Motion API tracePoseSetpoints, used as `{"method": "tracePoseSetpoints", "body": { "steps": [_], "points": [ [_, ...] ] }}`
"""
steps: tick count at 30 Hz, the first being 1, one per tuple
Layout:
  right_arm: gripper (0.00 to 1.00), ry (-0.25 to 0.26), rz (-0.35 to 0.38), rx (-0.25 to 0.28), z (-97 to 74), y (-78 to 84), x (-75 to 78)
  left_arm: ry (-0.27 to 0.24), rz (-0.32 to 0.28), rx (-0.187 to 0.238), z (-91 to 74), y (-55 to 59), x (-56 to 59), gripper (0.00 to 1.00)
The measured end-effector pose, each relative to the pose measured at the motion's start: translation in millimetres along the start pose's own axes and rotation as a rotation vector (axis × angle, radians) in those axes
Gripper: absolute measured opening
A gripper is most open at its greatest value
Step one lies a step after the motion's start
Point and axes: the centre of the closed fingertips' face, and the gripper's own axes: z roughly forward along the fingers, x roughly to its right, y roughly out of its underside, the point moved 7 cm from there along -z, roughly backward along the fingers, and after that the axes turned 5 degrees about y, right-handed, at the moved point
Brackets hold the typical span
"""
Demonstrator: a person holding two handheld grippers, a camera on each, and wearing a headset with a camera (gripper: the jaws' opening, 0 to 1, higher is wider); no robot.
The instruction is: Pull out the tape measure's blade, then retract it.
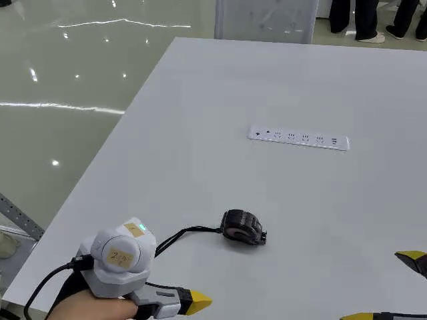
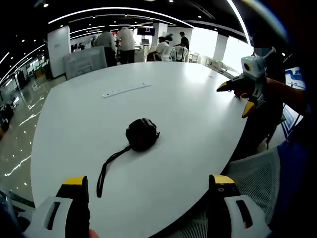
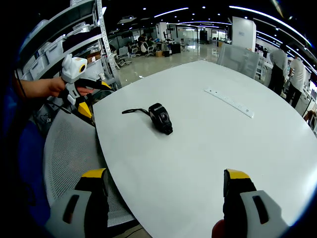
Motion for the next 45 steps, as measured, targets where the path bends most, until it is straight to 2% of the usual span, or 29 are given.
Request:
{"method": "tracePoseSetpoints", "body": {
  "steps": [14, 45],
  "points": [
    [0.91, -0.030, -0.044, -0.011, 17.5, -5.8, 3.1, 0.011, 0.061, -0.013, 13.6, -5.4, -9.2, 0.96],
    [0.86, -0.083, -0.104, -0.024, 53.3, -13.5, 4.7, 0.029, 0.119, -0.038, 41.7, -20.8, -17.7, 0.93]
  ]
}}
